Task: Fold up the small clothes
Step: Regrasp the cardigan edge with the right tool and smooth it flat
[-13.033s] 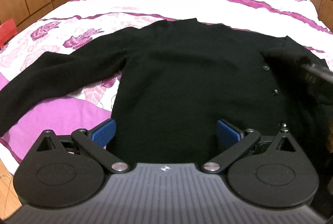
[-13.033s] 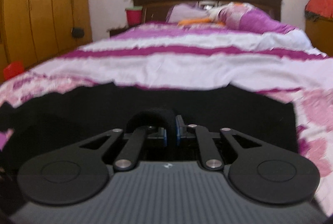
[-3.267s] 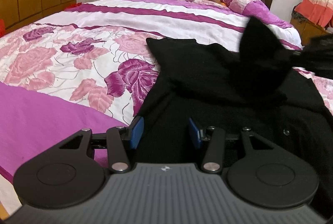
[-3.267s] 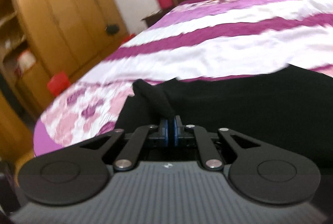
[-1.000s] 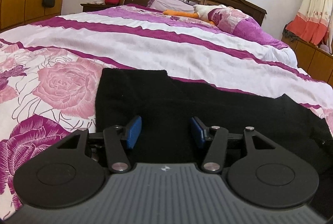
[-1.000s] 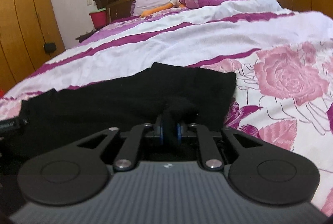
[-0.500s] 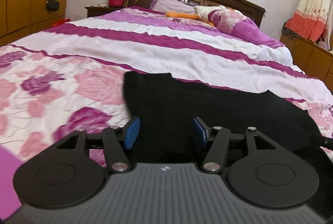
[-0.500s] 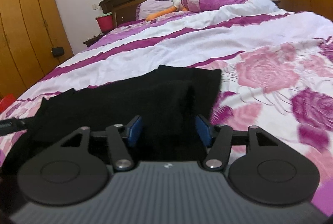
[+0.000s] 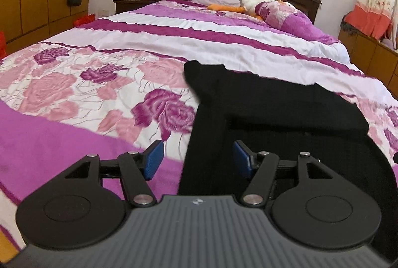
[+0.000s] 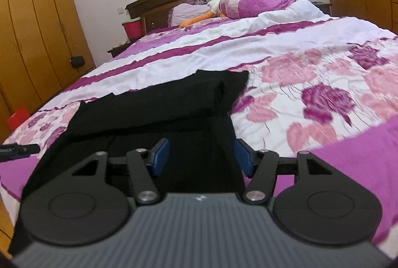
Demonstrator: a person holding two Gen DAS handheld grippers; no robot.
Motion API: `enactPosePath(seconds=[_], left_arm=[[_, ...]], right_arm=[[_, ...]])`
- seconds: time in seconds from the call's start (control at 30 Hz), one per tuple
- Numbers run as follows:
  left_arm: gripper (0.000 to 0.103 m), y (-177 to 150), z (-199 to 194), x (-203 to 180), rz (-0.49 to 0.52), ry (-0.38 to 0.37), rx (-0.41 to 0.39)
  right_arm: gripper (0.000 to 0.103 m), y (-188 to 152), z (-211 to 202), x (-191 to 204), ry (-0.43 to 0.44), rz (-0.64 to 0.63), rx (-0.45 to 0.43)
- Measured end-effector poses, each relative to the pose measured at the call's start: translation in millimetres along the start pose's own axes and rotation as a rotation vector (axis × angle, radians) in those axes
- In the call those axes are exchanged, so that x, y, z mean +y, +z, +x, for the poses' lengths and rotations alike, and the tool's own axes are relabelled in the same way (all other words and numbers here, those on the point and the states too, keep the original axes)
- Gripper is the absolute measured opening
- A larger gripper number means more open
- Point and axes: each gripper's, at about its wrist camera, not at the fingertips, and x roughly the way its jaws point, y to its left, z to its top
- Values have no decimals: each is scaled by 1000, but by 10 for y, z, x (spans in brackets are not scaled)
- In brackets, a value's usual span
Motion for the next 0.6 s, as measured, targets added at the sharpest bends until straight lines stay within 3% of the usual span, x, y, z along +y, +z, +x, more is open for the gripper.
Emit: enactPosePath(seconds=[0.33, 0.5, 0.6], left_arm=[[67, -459, -241, 161, 19, 15, 86], [67, -750, -302, 212, -2, -71, 162], [67, -896, -298, 192, -22, -116, 195]], right_arm=[[60, -404, -328, 45, -36, -22, 99], [60, -626, -408, 9, -64, -28, 148], [60, -723, -404, -68, -35, 40, 177]])
